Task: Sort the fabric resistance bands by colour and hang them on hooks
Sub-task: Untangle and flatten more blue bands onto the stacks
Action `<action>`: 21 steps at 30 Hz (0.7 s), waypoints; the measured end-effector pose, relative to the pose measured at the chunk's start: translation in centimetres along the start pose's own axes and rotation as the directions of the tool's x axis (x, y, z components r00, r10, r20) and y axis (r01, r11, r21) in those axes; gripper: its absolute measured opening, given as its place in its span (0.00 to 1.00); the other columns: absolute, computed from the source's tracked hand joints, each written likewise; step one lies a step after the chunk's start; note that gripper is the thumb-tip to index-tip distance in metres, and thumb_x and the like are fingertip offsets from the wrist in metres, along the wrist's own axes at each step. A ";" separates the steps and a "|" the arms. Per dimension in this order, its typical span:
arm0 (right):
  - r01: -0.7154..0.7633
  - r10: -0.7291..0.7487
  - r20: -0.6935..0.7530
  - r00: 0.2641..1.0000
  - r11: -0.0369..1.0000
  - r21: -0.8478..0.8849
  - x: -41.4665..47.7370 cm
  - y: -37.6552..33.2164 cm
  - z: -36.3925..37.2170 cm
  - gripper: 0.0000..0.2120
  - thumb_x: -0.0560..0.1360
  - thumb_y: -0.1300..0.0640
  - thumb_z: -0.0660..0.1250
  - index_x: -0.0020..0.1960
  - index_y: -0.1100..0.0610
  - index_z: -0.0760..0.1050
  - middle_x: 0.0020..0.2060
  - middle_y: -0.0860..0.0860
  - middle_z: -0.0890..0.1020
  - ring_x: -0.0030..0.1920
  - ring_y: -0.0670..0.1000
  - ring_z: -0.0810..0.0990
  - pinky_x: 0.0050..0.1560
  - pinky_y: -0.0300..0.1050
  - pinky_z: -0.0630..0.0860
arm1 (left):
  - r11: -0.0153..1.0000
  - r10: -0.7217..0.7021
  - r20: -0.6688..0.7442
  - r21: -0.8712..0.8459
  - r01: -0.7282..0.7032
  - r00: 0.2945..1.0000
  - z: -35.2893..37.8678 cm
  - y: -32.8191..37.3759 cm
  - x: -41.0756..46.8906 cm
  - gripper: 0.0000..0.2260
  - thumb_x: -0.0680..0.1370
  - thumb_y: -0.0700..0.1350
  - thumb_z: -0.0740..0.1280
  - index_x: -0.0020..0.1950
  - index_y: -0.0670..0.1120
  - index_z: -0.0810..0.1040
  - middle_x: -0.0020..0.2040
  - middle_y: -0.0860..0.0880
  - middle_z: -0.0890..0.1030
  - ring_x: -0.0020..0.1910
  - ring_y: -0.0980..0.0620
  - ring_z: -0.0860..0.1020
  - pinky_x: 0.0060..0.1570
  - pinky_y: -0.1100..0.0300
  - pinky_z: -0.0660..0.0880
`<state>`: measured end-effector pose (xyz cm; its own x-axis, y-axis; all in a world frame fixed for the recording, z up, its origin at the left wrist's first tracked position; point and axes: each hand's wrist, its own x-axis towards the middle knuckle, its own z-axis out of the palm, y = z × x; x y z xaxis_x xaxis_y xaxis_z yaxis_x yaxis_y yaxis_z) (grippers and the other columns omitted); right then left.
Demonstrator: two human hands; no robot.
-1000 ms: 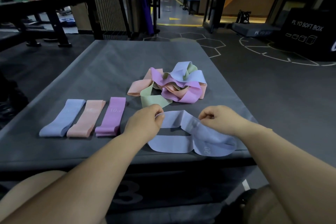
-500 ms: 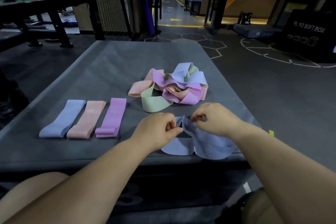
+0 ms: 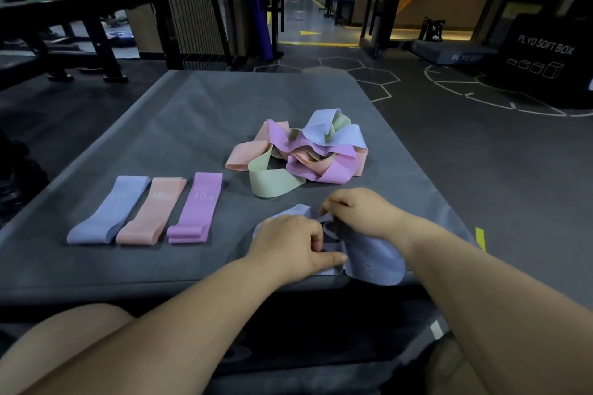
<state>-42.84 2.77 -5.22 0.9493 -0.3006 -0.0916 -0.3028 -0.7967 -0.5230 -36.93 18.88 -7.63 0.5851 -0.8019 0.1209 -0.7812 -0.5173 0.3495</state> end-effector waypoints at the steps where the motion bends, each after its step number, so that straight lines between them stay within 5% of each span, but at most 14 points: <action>1: 0.004 -0.004 -0.015 1.000 1.000 0.022 0.0 0.1 0.0 0.12 0.81 0.56 0.59 0.48 0.50 0.81 0.46 0.47 0.83 0.49 0.46 0.77 0.54 0.40 0.72 | 1.000 -0.005 0.010 -0.013 0.005 1.000 0.0 0.0 0.0 0.21 0.68 0.69 0.68 0.32 0.52 0.71 0.38 0.56 0.75 0.41 0.57 0.71 0.42 0.61 0.65; 5: 0.010 -0.006 -0.061 0.998 0.998 0.059 0.1 0.8 0.2 0.11 0.79 0.59 0.62 0.47 0.56 0.83 0.45 0.44 0.83 0.49 0.45 0.79 0.48 0.30 0.70 | 0.999 -0.017 0.012 -0.043 0.018 1.000 0.0 0.3 0.1 0.20 0.68 0.69 0.67 0.33 0.52 0.73 0.39 0.56 0.77 0.41 0.58 0.72 0.41 0.61 0.66; 9: 0.019 -0.011 -0.094 0.995 0.997 0.080 0.0 0.8 0.1 0.10 0.79 0.60 0.63 0.49 0.59 0.84 0.44 0.43 0.82 0.49 0.45 0.79 0.52 0.35 0.71 | 0.999 -0.011 0.020 -0.035 0.011 1.000 -0.2 1.1 -0.1 0.21 0.67 0.69 0.68 0.34 0.51 0.74 0.38 0.55 0.79 0.41 0.58 0.72 0.43 0.60 0.66; 17: -0.031 0.053 -0.110 0.993 0.981 0.191 -0.3 1.4 -0.4 0.10 0.76 0.63 0.66 0.48 0.53 0.84 0.40 0.42 0.83 0.37 0.38 0.78 0.39 0.23 0.69 | 0.993 0.024 0.090 -0.115 -0.013 0.996 -0.6 0.6 0.0 0.04 0.69 0.52 0.69 0.36 0.56 0.75 0.33 0.59 0.75 0.40 0.59 0.73 0.40 0.65 0.65; 21: -0.087 0.133 -0.129 0.983 0.946 0.312 -0.8 1.8 -0.9 0.10 0.74 0.65 0.66 0.48 0.54 0.84 0.43 0.49 0.85 0.39 0.44 0.80 0.37 0.24 0.71 | 0.971 0.041 0.066 -0.237 -0.024 0.997 -1.3 0.2 0.0 0.03 0.70 0.47 0.70 0.38 0.53 0.76 0.33 0.58 0.75 0.37 0.58 0.73 0.36 0.67 0.65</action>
<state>-44.23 1.08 -5.38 0.8818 -0.4688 -0.0507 -0.3431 -0.5642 -0.7509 -36.80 19.18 -6.34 0.5369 -0.8405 0.0733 -0.7214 -0.4123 0.5565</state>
